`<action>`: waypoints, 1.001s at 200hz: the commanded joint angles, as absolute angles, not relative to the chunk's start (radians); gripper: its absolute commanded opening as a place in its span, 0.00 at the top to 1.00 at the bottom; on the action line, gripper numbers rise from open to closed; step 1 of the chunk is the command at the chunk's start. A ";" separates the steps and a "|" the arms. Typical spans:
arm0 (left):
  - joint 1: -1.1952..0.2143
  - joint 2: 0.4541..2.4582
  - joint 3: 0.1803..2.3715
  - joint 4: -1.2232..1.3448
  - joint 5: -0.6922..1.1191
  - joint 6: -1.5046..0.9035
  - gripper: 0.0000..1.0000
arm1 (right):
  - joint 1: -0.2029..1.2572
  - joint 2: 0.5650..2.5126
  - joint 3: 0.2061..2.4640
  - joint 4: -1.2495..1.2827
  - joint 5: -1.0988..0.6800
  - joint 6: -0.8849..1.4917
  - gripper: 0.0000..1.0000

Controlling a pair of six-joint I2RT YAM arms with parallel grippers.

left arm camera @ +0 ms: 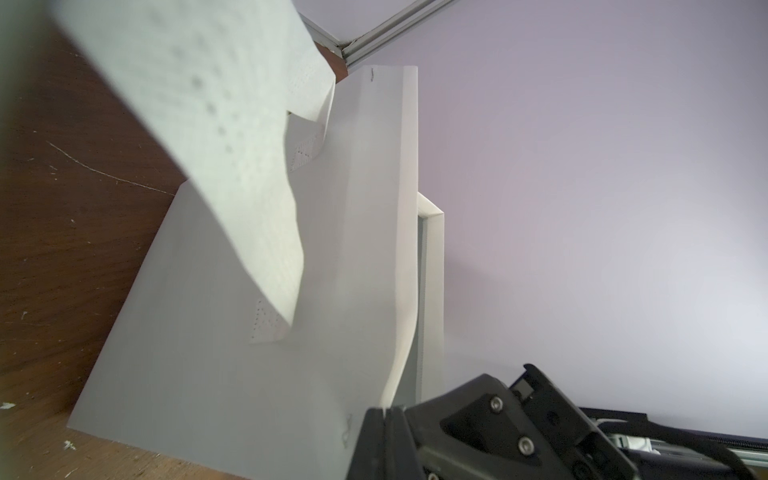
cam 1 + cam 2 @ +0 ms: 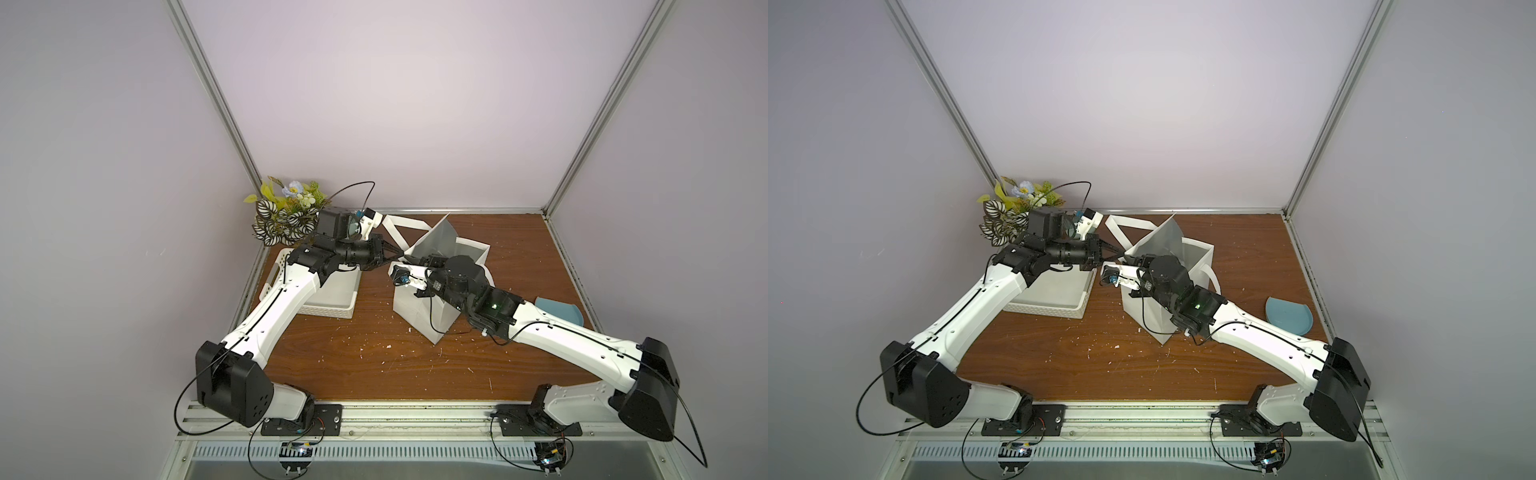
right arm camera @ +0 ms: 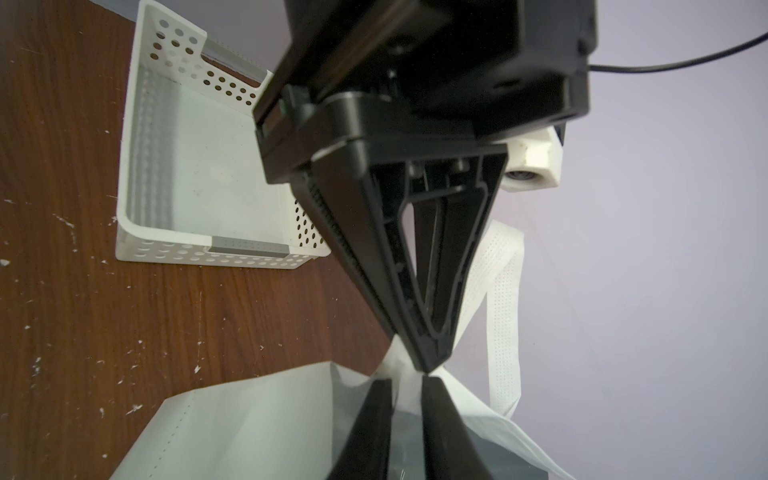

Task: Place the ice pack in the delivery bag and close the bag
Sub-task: Tear off the adhesive seal from the delivery bag, then place the adhesive seal at the center of the board.

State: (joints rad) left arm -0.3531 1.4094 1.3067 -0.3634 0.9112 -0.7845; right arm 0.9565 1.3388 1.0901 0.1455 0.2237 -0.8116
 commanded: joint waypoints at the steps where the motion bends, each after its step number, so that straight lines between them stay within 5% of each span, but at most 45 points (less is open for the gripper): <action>1: -0.362 1.414 1.333 -0.374 0.912 -0.764 1.00 | 0.962 1.336 1.137 0.181 0.200 -0.797 0.80; 24: -0.362 1.413 1.333 -0.374 0.913 -0.764 1.00 | 0.962 1.345 1.144 0.168 0.204 -0.793 0.83; 47: -0.362 1.413 1.332 -0.374 0.913 -0.763 1.00 | 0.962 1.345 1.147 0.155 0.204 -0.792 1.00; 105: -0.362 1.412 1.334 -0.377 0.910 -0.760 1.00 | 0.943 1.324 1.131 0.190 0.289 -0.786 1.00; 200: -0.356 1.419 1.359 -0.413 0.903 -0.734 1.00 | 0.708 1.375 1.199 0.287 0.434 -0.706 1.00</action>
State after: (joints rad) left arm -0.3531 1.4101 1.3273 -0.3862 0.9077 -0.7647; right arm 0.7506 1.3605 1.1393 0.2020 0.3710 -0.7563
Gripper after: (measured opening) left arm 0.050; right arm 0.040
